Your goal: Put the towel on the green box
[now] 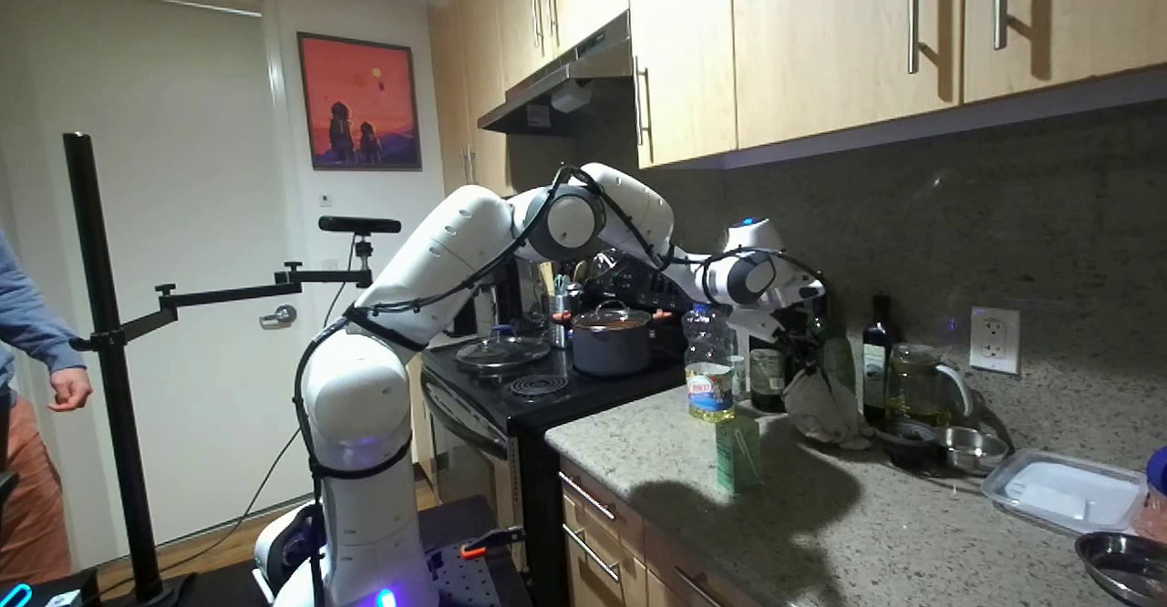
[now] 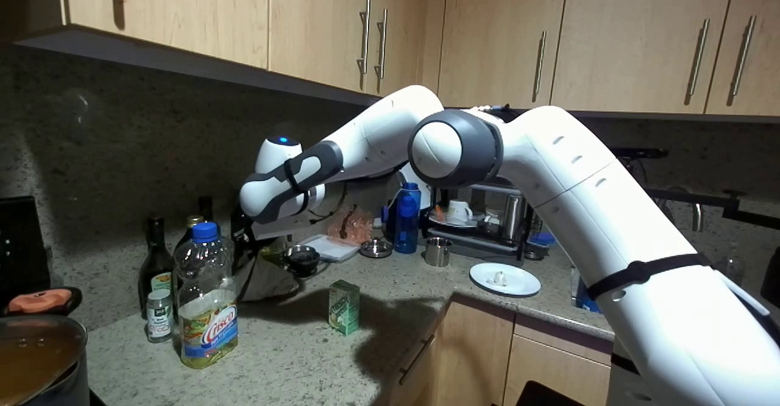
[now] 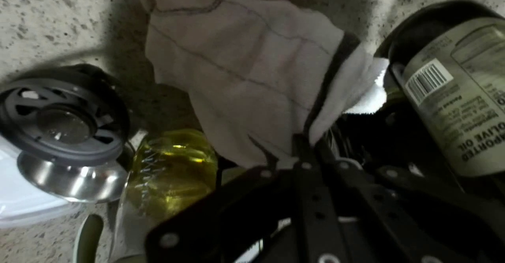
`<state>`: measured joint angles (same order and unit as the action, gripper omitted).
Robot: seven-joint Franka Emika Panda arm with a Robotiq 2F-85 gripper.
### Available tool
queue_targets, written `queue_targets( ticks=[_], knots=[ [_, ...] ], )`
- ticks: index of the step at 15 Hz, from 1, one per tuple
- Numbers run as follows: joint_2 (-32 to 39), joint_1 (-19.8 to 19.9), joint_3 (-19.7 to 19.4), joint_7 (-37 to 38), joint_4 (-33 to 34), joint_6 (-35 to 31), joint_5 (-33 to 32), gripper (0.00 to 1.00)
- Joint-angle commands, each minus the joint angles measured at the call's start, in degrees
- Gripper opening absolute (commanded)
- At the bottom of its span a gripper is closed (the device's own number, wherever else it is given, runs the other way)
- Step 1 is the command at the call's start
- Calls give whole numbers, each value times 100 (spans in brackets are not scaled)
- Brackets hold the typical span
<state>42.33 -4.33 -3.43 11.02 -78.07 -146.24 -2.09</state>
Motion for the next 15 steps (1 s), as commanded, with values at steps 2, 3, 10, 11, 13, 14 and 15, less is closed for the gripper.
queue_targets(
  ticks=[2, 3, 10, 11, 13, 14, 15],
  knots=[
    [-411, -13, -87, 262, -266, -190, 42, 4],
    [-464, -4, -97, 289, -303, -225, 45, 4],
    [-932, 91, -177, 404, -715, -453, 44, 5],
    [-1062, 98, -181, 420, -842, -518, 54, 5],
    [-1384, 119, -152, 431, -1161, -706, 116, 5],
    [-1535, 116, -154, 454, -1305, -779, 132, 5],
    [-1718, 109, -152, 481, -1485, -867, 164, 4]
  ],
)
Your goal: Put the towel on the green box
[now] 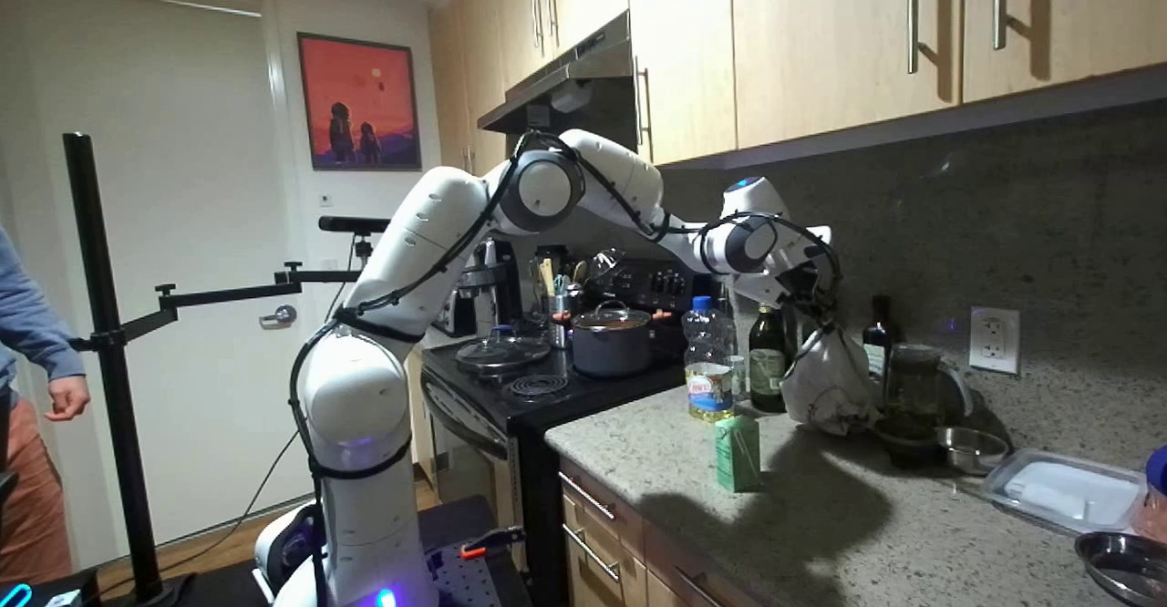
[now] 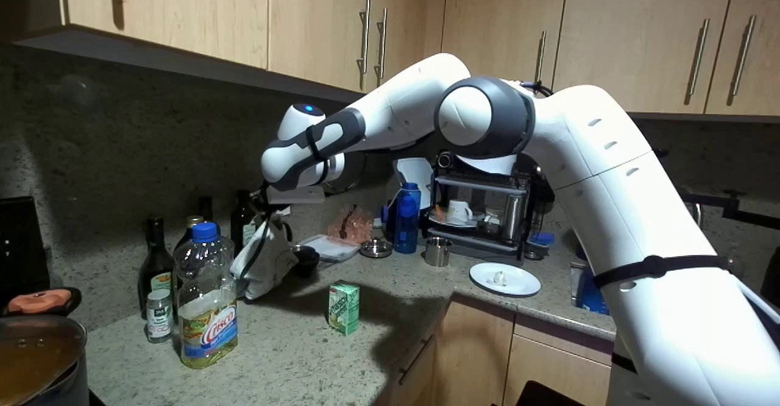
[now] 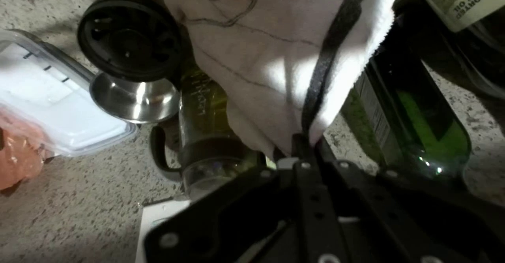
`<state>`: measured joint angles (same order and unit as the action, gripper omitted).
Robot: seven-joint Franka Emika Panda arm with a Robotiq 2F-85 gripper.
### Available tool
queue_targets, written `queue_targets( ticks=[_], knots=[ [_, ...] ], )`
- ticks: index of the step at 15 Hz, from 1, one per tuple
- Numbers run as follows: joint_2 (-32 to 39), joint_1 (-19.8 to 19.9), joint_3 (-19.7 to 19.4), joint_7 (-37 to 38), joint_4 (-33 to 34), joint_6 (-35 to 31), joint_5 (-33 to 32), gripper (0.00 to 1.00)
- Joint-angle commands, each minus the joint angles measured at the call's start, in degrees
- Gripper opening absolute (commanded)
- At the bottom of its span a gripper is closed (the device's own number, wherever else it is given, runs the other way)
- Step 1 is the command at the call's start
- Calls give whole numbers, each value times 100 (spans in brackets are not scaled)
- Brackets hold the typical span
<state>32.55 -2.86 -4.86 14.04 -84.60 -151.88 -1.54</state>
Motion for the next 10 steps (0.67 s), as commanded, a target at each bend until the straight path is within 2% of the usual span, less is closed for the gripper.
queue_targets(
  ticks=[1, 10],
  knots=[
    [-923, -59, -17, 218, -1002, -347, 128, 5],
    [-2350, -246, -111, 1044, -2320, -503, -257, 4]
  ],
)
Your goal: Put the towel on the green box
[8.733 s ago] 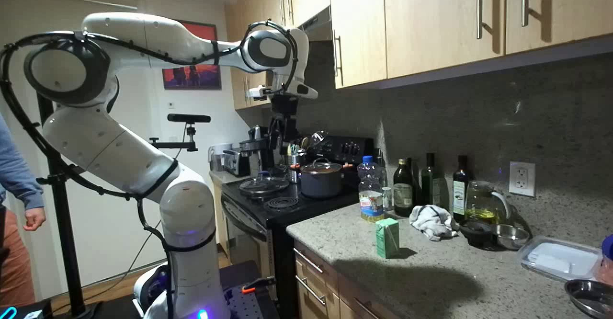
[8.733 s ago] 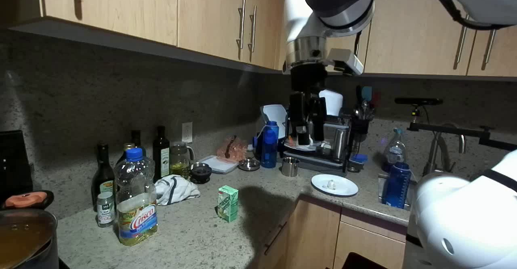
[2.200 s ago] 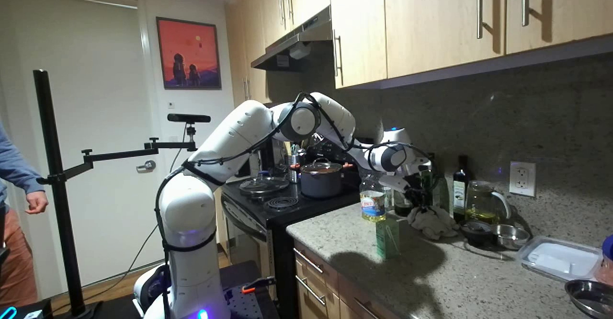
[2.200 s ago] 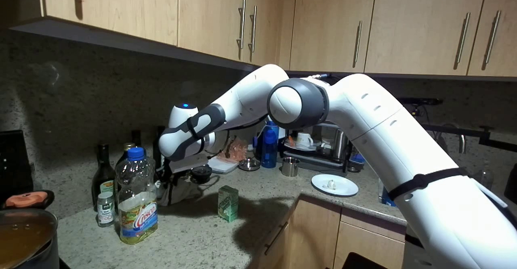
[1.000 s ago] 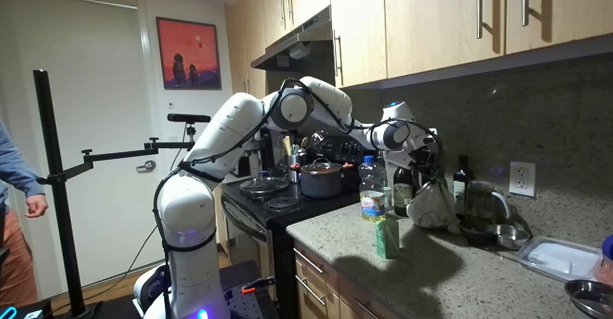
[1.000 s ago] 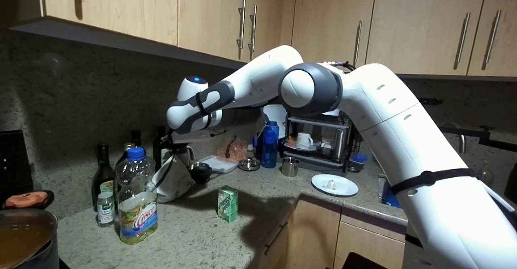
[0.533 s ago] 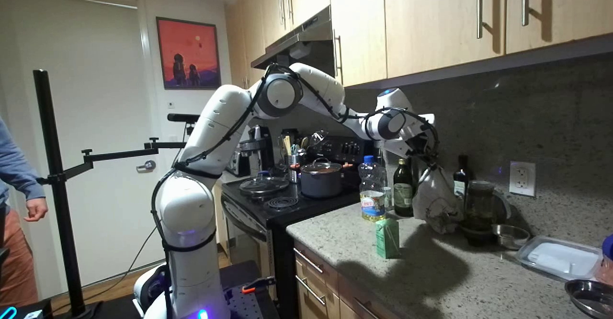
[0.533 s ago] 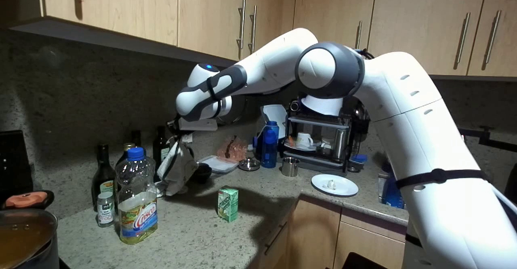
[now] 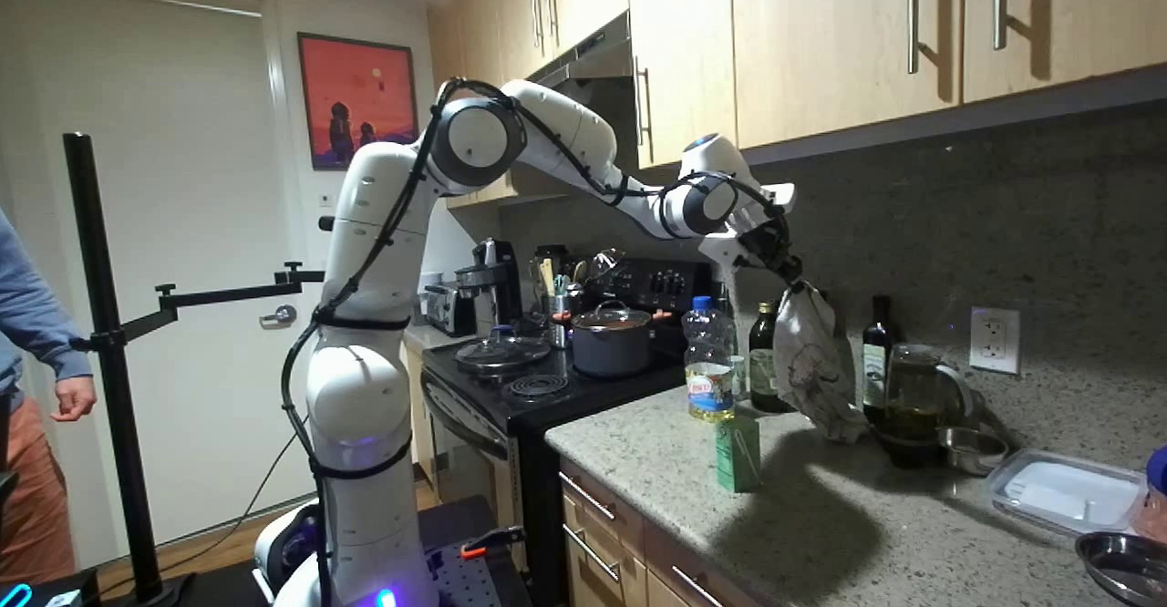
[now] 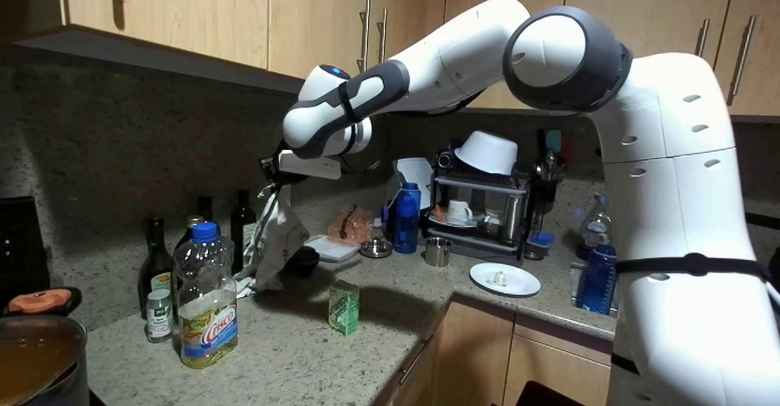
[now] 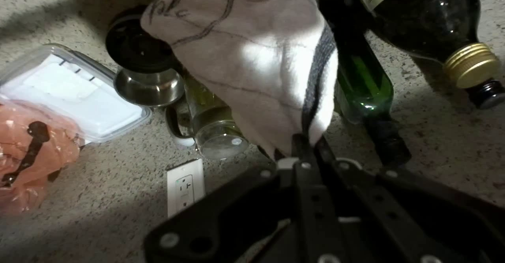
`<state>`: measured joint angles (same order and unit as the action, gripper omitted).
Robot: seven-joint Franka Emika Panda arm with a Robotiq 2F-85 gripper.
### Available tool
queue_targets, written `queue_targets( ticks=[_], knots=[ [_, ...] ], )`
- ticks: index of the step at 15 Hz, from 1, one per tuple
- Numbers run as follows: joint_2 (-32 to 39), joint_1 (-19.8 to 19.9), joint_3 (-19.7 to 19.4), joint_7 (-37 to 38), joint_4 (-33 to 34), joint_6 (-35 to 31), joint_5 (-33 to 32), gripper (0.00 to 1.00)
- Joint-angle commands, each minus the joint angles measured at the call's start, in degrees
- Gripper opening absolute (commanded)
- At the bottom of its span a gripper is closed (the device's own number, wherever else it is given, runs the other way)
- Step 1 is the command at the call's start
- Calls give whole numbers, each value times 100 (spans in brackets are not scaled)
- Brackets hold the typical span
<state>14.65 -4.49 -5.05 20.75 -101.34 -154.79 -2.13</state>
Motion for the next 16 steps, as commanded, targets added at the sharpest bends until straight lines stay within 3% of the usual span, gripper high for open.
queue_targets(
  ticks=[1, 9, 16],
  knots=[
    [-701, -60, -84, 459, -776, -224, -222, 5],
    [-1558, -57, -150, 1571, -1420, -171, -1194, 4],
    [-1786, 204, -346, 1955, -1598, -232, -1644, 4]
  ],
)
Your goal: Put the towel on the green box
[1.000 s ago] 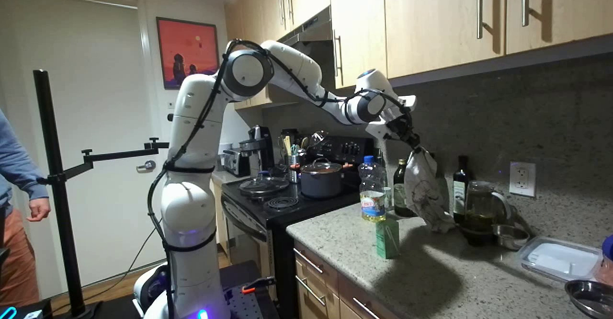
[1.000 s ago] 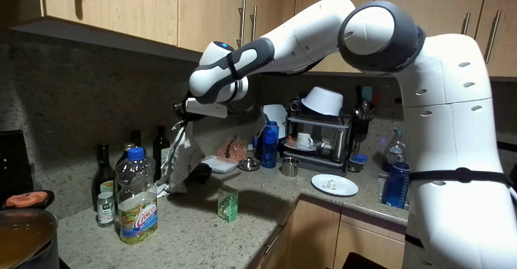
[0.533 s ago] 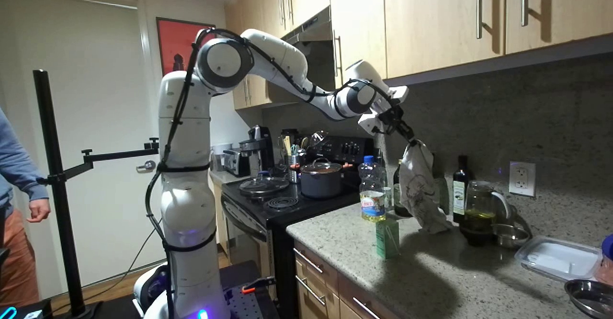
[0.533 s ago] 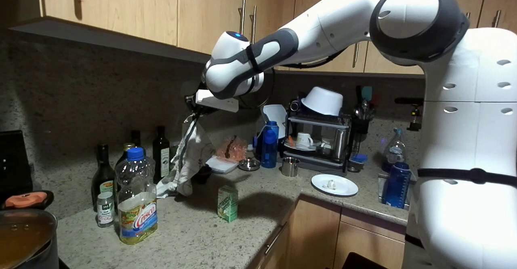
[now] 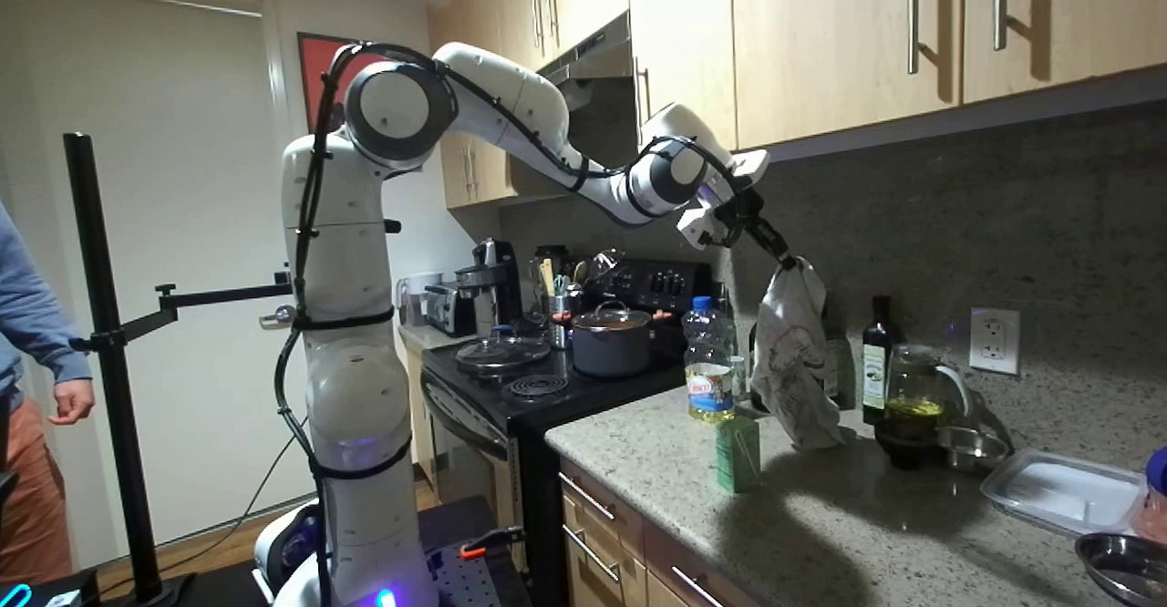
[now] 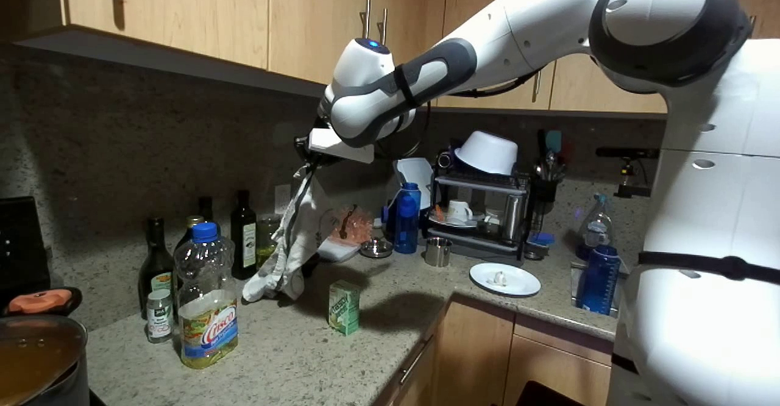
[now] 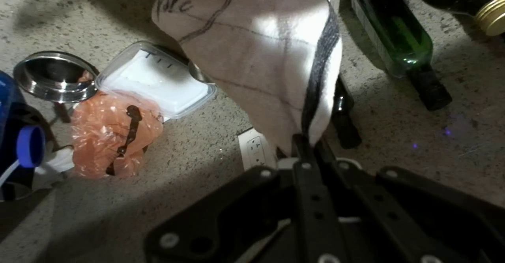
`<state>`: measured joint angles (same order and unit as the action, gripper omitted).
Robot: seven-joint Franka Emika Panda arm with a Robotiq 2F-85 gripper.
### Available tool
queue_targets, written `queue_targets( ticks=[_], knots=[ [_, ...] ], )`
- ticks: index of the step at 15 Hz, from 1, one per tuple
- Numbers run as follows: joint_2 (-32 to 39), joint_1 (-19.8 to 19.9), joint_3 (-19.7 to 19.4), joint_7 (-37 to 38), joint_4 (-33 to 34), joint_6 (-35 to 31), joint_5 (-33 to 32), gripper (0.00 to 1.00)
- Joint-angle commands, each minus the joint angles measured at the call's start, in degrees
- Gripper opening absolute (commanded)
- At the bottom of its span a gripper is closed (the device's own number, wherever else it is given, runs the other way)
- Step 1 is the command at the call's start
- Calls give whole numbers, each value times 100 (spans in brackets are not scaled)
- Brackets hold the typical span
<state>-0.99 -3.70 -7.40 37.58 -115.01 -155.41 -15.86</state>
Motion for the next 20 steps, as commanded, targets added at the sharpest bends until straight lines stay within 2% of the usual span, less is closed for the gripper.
queue_targets(
  ticks=[1, 11, 15, 20],
  knots=[
    [-237, 184, -167, 308, -212, -138, -361, 4],
    [-494, 616, -563, 1221, -262, -21, -1507, 4],
    [-1101, 803, -592, 1632, -691, 82, -2228, 4],
    [-2100, 800, -590, 1295, -1480, 241, -2067, 4]
  ],
)
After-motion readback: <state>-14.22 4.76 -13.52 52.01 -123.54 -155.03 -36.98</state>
